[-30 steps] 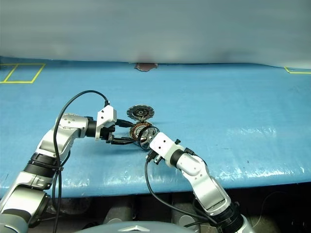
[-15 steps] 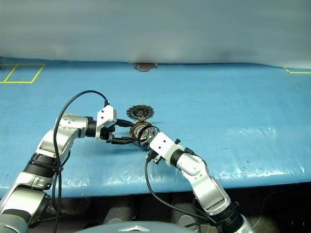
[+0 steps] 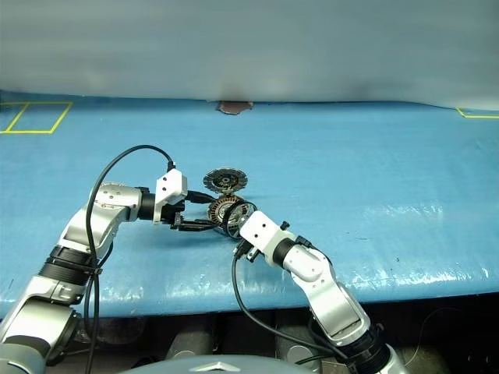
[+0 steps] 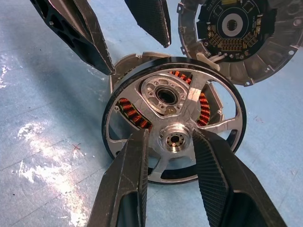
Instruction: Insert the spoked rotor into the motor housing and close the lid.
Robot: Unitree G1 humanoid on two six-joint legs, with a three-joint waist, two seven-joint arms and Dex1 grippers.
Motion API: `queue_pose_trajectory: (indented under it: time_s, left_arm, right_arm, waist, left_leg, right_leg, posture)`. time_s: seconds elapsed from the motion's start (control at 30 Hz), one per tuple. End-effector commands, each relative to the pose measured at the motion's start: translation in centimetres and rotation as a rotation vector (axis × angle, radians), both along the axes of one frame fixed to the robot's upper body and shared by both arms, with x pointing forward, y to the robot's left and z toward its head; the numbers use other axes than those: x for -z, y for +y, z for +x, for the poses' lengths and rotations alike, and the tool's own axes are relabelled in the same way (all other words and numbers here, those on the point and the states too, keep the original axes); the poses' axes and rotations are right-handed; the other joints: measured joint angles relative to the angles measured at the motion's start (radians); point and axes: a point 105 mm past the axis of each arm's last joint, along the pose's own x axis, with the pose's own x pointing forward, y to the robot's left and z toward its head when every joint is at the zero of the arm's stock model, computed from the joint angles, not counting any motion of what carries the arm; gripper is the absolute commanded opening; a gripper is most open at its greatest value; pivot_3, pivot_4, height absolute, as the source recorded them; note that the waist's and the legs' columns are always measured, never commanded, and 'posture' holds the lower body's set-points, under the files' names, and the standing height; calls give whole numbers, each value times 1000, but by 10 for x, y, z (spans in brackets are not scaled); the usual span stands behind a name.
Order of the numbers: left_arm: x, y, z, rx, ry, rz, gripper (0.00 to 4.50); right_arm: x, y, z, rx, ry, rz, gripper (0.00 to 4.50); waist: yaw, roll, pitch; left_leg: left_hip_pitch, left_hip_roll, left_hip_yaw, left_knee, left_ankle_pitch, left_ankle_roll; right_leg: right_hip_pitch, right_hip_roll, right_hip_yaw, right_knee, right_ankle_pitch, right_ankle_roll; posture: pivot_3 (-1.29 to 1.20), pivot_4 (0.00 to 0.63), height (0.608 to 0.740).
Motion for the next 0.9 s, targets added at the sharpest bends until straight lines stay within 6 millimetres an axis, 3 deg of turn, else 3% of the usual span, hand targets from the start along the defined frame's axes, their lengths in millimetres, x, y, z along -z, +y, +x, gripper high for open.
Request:
queue_pose_trajectory:
  time_s: [0.03,0.9]
  left_arm:
    - [-9,-3,5,13,-40,1,3508]
    - [-7,-4,7,16,-44,0,3508]
  right_arm:
    - [-18,0,2,5,-60,27,1534]
    - [-23,-2,2,14,-56,63,1534]
  waist:
    - [0,0,0]
    - [1,0,0]
  left_leg:
    - [0,0,0,0,0,0]
    - [0,0,0,0,0,0]
  right_leg:
    - [0,0,0,0,0,0]
    - [0,0,0,0,0,0]
  posture:
    - [0,150,740]
    - [0,150,740]
